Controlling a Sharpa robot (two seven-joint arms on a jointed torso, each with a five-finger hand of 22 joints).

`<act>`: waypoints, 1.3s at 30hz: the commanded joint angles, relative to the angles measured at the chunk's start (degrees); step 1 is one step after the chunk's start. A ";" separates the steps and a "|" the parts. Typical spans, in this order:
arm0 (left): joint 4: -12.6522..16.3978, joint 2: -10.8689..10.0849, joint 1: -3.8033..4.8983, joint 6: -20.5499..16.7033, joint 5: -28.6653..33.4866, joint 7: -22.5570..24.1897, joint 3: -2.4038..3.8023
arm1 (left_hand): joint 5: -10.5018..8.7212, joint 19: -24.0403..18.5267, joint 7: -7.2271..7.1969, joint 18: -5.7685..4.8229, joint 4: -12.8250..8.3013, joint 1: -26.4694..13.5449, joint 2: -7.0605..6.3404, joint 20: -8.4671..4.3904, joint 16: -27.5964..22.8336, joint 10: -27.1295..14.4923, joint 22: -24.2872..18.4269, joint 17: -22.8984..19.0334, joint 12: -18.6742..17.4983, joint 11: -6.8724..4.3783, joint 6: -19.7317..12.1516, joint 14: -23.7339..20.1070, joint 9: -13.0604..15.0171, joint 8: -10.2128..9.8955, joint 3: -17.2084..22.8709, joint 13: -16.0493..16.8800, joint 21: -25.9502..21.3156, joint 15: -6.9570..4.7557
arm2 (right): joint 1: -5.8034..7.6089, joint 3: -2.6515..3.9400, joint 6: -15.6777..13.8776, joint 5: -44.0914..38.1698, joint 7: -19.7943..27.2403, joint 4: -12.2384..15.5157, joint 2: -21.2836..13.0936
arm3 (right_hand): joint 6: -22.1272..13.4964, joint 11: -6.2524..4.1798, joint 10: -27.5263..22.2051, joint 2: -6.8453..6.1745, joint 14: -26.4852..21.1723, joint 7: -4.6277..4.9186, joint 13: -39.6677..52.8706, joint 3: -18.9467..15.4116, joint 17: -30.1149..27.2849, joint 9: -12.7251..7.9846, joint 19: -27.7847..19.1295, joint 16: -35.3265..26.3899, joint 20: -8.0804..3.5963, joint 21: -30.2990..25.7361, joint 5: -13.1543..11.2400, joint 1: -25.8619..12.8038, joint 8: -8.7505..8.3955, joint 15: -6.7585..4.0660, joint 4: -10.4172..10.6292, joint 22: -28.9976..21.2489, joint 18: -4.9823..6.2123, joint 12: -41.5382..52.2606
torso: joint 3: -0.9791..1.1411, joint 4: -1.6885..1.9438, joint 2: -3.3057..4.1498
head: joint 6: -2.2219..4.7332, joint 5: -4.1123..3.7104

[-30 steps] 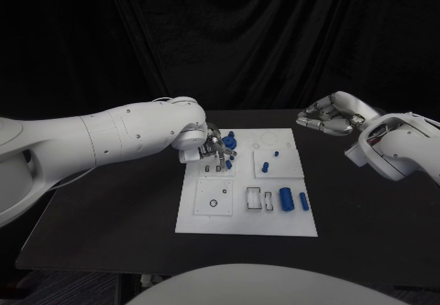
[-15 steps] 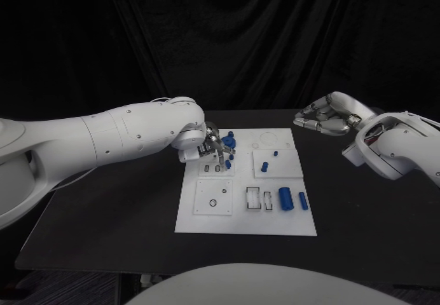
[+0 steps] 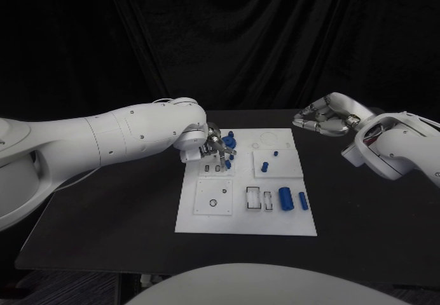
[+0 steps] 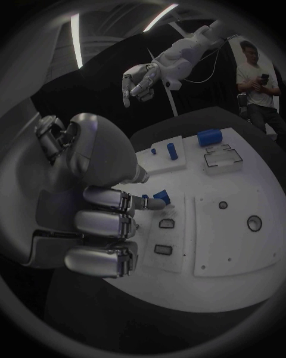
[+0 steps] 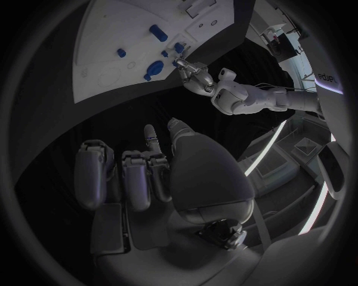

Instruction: Assemble the parts on the task board

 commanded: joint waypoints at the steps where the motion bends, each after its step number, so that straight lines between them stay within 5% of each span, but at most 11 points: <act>1: -0.21 0.26 -0.19 0.54 -0.05 1.29 0.06 | 0.42 6.02 -0.14 -0.78 -0.09 0.57 -0.19 -0.62 -0.03 6.05 15.08 15.08 0.15 -0.49 0.42 6.05 0.62 0.49 0.53 15.09 -0.20 -0.62 | -0.12 0.05 0.37 -1.17 -1.17 0.14 -0.07 | 0.33 0.20 6.17 -0.09 5.91 -0.04 15.09 0.20 14.68 -0.07 0.78 0.04 -0.01 -0.50 0.24 0.55 -0.22 0.20 0.00 11.59 -0.43 0.16 | -0.02 0.05 -0.03 | 0.00 -0.29; 39: -1.56 1.23 -1.36 1.76 -0.05 1.06 0.06 | 0.82 6.02 -0.40 -0.78 -1.20 1.33 -0.99 -1.09 -0.03 6.05 15.08 15.08 0.15 -0.81 -0.99 6.05 4.02 1.20 3.29 15.09 -0.20 -1.05 | -0.28 0.05 1.83 -1.60 -2.20 0.09 0.10 | 0.68 0.16 6.17 0.02 5.87 -0.08 15.09 0.19 14.58 -0.04 0.71 -0.02 -0.05 -0.64 0.00 0.40 -0.18 0.16 0.13 11.53 -0.39 0.16 | -0.12 0.01 -0.16 | 0.00 -0.27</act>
